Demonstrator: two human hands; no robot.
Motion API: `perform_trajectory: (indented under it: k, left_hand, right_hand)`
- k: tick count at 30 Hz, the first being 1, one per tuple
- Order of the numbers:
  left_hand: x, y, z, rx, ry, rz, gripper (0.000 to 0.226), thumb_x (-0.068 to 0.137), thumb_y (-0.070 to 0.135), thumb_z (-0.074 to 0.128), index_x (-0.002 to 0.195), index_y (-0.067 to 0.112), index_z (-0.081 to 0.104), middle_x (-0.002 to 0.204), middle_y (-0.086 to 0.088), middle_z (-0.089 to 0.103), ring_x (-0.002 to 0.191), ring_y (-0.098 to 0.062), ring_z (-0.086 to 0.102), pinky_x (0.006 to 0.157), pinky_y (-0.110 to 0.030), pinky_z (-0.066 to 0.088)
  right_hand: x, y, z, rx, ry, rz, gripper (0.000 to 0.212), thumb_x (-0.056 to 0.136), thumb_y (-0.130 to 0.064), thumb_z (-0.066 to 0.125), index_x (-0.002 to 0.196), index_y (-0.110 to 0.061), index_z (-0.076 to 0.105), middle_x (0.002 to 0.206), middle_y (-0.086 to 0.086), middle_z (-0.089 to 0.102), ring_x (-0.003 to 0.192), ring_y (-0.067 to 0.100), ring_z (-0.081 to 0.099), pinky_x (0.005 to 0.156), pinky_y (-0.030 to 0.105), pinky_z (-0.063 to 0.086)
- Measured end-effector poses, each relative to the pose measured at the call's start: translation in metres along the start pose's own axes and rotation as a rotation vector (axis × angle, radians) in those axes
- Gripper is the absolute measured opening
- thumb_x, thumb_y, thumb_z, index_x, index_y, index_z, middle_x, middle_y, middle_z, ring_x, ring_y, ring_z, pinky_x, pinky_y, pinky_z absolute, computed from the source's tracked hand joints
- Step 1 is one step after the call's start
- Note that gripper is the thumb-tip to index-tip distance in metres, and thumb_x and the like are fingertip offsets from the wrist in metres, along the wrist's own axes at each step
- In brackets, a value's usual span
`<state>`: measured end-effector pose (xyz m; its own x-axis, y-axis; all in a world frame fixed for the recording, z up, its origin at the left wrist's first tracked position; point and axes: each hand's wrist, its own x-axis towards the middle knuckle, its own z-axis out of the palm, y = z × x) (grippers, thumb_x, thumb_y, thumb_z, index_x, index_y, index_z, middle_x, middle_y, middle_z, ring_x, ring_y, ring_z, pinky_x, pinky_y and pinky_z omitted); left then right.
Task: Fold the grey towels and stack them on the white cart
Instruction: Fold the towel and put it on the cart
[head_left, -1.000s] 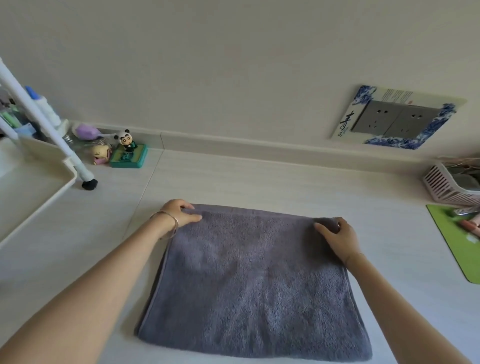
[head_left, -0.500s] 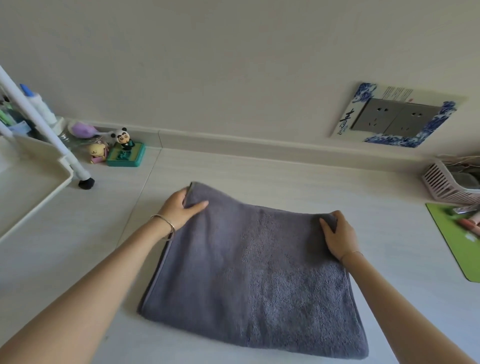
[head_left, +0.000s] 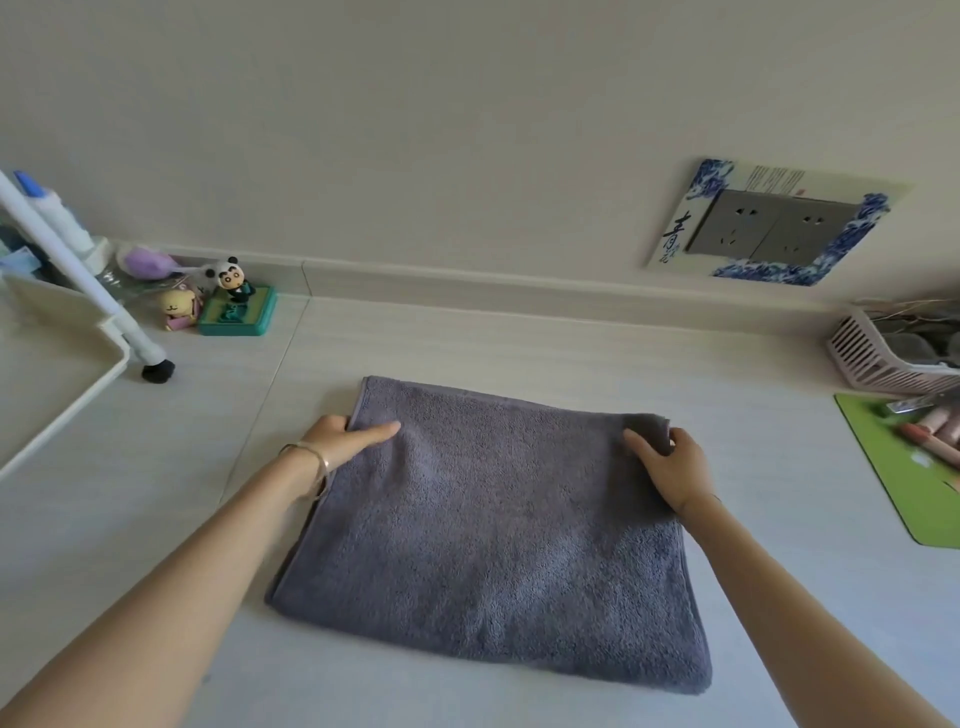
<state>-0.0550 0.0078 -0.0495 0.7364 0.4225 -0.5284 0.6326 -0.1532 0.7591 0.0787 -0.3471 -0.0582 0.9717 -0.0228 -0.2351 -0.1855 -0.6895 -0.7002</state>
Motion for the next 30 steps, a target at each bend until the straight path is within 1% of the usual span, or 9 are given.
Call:
perform_trajectory:
  k: [2, 4, 7, 9, 15, 19, 24, 27, 30]
  left_hand:
    - [-0.013, -0.008, -0.004, 0.1, -0.06, 0.045, 0.017, 0.078, 0.031, 0.075, 0.089, 0.021, 0.069, 0.088, 0.004, 0.068, 0.08, -0.011, 0.063, 0.07, -0.022, 0.047]
    - [-0.02, -0.014, -0.001, 0.157, 0.042, 0.18, 0.013, 0.084, 0.023, 0.07, 0.092, 0.013, 0.068, 0.085, 0.001, 0.067, 0.079, -0.014, 0.062, 0.064, -0.021, 0.044]
    - [-0.03, -0.005, 0.002, 0.048, 0.165, 0.451, 0.008, 0.087, 0.019, 0.064, 0.081, 0.015, 0.064, 0.077, 0.005, 0.065, 0.073, -0.005, 0.061, 0.059, -0.012, 0.044]
    - [-0.029, 0.009, 0.003, -0.014, 0.238, 0.528, 0.008, 0.088, 0.018, 0.064, 0.082, 0.012, 0.064, 0.078, 0.004, 0.066, 0.067, 0.004, 0.058, 0.061, -0.01, 0.044]
    - [0.011, -0.013, 0.009, 0.226, 0.188, 0.176, 0.031, 0.092, 0.03, 0.057, 0.092, 0.0, 0.062, 0.089, -0.015, 0.064, 0.084, -0.028, 0.059, 0.069, -0.031, 0.04]
    - [0.009, -0.015, 0.012, 0.183, 0.228, 0.219, 0.025, 0.092, 0.025, 0.057, 0.082, 0.003, 0.057, 0.08, -0.016, 0.059, 0.075, -0.025, 0.052, 0.062, -0.03, 0.031]
    - [-0.004, -0.033, -0.001, 0.134, 0.146, 0.13, 0.057, 0.075, 0.051, 0.07, 0.085, -0.004, 0.061, 0.076, -0.011, 0.06, 0.072, -0.02, 0.054, 0.064, -0.03, 0.037]
    - [-0.023, -0.043, -0.003, 0.11, 0.157, 0.17, 0.025, 0.084, 0.031, 0.069, 0.072, 0.012, 0.059, 0.069, -0.005, 0.061, 0.073, -0.021, 0.055, 0.062, -0.028, 0.039]
    - [-0.038, -0.051, 0.001, 0.01, 0.179, 0.251, 0.011, 0.089, 0.018, 0.062, 0.082, 0.013, 0.058, 0.076, -0.003, 0.061, 0.076, -0.02, 0.056, 0.069, -0.03, 0.042]
  right_hand:
    - [-0.016, 0.006, -0.007, 0.112, -0.042, 0.015, 0.036, 0.084, -0.035, 0.068, 0.097, -0.001, 0.064, 0.093, 0.014, 0.068, 0.087, 0.03, 0.062, 0.073, 0.038, 0.05]
    - [-0.033, 0.01, -0.009, 0.167, -0.072, 0.009, 0.027, 0.086, -0.031, 0.067, 0.09, -0.004, 0.066, 0.087, 0.012, 0.07, 0.08, 0.023, 0.064, 0.072, 0.038, 0.054]
    - [-0.046, 0.007, -0.01, 0.207, -0.012, -0.078, 0.016, 0.092, -0.025, 0.058, 0.092, -0.01, 0.062, 0.085, 0.004, 0.067, 0.076, 0.017, 0.061, 0.06, 0.028, 0.048]
    - [-0.043, 0.003, -0.009, 0.231, 0.066, -0.125, 0.015, 0.094, -0.025, 0.056, 0.093, -0.011, 0.061, 0.084, 0.002, 0.066, 0.077, 0.018, 0.061, 0.064, 0.03, 0.048]
    - [-0.029, 0.019, 0.007, 0.074, 0.119, 0.048, 0.026, 0.096, -0.023, 0.05, 0.097, 0.002, 0.056, 0.084, 0.013, 0.057, 0.084, 0.034, 0.056, 0.069, 0.034, 0.041]
    - [-0.025, 0.018, 0.006, 0.054, 0.095, 0.051, 0.027, 0.095, -0.026, 0.053, 0.1, 0.001, 0.056, 0.093, 0.016, 0.061, 0.08, 0.028, 0.052, 0.072, 0.034, 0.041]
    - [-0.045, 0.023, -0.012, 0.095, -0.006, 0.075, 0.039, 0.086, -0.041, 0.064, 0.102, -0.007, 0.058, 0.096, 0.005, 0.06, 0.09, 0.024, 0.055, 0.075, 0.03, 0.041]
    - [-0.069, 0.039, -0.02, 0.099, -0.103, 0.125, 0.037, 0.082, -0.044, 0.067, 0.085, -0.007, 0.067, 0.083, 0.001, 0.067, 0.08, 0.019, 0.061, 0.069, 0.029, 0.046]
    - [-0.093, 0.052, -0.018, 0.067, -0.1, 0.152, 0.045, 0.083, -0.04, 0.068, 0.067, 0.001, 0.059, 0.065, 0.006, 0.057, 0.064, 0.021, 0.051, 0.058, 0.03, 0.037]
